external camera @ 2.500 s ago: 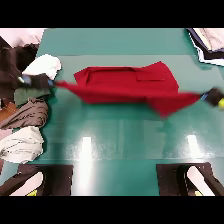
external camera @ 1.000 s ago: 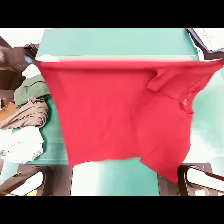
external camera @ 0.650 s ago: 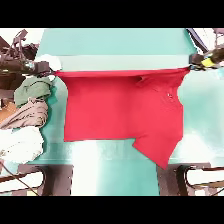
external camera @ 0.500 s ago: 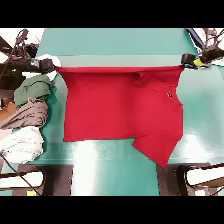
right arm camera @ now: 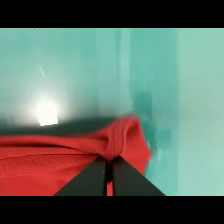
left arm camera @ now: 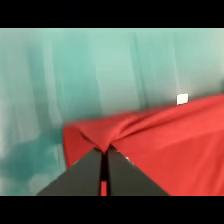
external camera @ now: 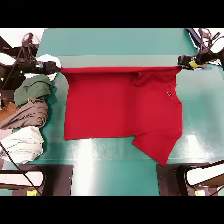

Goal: Fold the shirts.

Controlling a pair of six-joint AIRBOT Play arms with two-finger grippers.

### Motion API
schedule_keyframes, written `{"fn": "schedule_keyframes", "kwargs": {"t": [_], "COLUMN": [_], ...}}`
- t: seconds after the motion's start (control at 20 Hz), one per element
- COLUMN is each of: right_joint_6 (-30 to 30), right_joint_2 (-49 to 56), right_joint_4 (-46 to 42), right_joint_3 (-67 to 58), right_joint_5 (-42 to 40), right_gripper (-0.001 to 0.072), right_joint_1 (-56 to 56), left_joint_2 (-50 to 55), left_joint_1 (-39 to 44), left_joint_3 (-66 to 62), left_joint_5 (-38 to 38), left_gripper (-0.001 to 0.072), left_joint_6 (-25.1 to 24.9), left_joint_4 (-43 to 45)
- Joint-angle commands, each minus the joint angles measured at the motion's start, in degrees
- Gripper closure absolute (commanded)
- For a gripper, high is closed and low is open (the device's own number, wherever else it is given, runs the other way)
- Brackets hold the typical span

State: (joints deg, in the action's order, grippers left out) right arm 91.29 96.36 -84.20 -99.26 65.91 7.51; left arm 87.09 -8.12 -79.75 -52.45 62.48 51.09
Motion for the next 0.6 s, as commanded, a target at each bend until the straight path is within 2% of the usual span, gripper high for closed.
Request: {"fn": "schedule_keyframes", "kwargs": {"t": [0.0,0.15,0.35,0.4,0.45,0.5,0.55], "right_joint_6": [-0.7,-0.7,-0.7,-0.7,-0.7,-0.7,-0.7], "right_joint_2": [0.1,0.1,0.1,0.1,0.1,-0.1,-0.5], "right_joint_4": [-3.0,-3.0,-2.8,-2.4,-2.3,-2.3,-2.4], "right_joint_3": [1.4,6.0,9.7,9.8,9.7,9.6,9.6], "right_joint_5": [8.7,10.6,10.1,10.4,10.6,11.1,11.8], "right_gripper": [0.0698,0.0698,0.0691,0.0683,0.0494,0.0324,0.0323], "right_joint_1": [-0.9,-0.9,-0.9,-0.9,-0.9,-0.9,-0.8], "left_joint_2": [1.2,2.7,4.9,4.9,4.9,4.9,4.8], "left_joint_1": [0.0,0.0,0.0,0.0,0.0,0.0,-0.3], "left_joint_3": [0.2,0.2,0.2,0.2,0.2,0.2,0.1], "left_joint_5": [-10.7,-15.2,-19.3,-19.7,-20.0,-20.5,-21.5], "left_gripper": [0.0685,0.0685,0.0683,0.0572,0.0225,0.0094,0.0094], "left_joint_6": [0.5,3.7,5.6,6.7,8.2,9.4,10.2], "left_joint_4": [5.8,8.5,8.5,8.5,8.5,8.6,9.0]}}
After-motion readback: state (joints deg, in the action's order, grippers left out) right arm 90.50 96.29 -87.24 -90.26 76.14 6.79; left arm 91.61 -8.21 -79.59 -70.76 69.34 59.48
